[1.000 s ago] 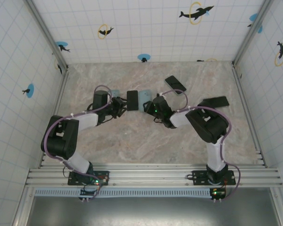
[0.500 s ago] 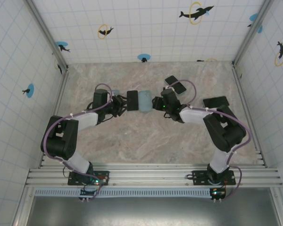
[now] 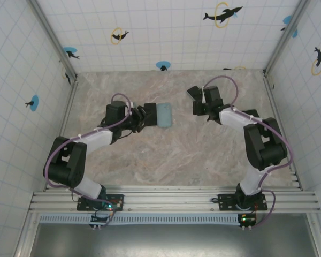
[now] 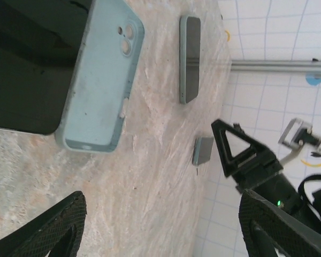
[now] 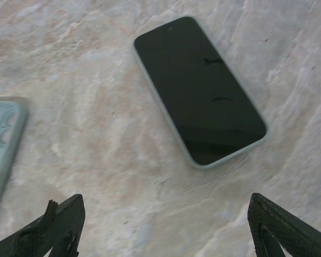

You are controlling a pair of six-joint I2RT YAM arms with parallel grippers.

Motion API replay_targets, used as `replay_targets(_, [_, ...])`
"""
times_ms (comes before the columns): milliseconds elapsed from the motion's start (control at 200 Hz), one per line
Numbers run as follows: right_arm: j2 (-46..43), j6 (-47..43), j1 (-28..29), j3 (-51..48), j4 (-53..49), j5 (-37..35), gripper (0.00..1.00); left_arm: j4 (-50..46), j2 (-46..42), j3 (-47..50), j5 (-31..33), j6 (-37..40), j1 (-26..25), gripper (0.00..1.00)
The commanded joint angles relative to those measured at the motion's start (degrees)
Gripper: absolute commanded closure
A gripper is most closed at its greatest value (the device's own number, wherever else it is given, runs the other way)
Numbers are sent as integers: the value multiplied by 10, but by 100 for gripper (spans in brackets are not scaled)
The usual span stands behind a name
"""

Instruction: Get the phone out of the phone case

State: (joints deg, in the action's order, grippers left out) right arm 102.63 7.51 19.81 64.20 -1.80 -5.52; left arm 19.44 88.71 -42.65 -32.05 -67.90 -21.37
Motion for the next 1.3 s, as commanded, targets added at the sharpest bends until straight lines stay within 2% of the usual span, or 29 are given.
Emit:
replay_targets(0, [41, -83, -19, 44, -31, 13, 19, 9, -3, -32, 18, 6, -15, 20])
replay_targets(105, [76, -106, -33, 85, -43, 22, 18, -3, 5, -58, 34, 33, -26, 17])
replay_targets(125, [82, -110, -34, 92, -43, 22, 18, -2, 7, -62, 37, 37, -46, 17])
replay_targets(185, [101, -119, -40, 111, -46, 30, 17, -5, 13, -74, 43, 40, -55, 17])
replay_targets(290, [140, -119, -55, 156, -67, 63, 17, -8, 23, -89, 47, 47, -66, 14])
replay_targets(370, [168, -124, -61, 189, -86, 78, 14, -12, 28, -100, 51, 52, -74, 12])
replay_targets(460, [191, -129, -69, 209, -87, 90, 13, -17, 34, -110, 61, 55, -81, 7])
replay_targets(500, [200, -130, -72, 217, -89, 96, 13, -20, 38, -116, 61, 57, -85, 2])
replay_targets(641, [229, -133, -86, 246, -100, 139, 13, -31, 51, -128, 67, 65, -93, 2])
replay_targets(921, [274, -160, -90, 295, -128, 175, 13, -43, 65, -155, 71, 73, -98, 2])
replay_targets(1296, [328, -224, -83, 365, -221, 147, 14, -42, 72, -157, 68, 70, -98, 2])
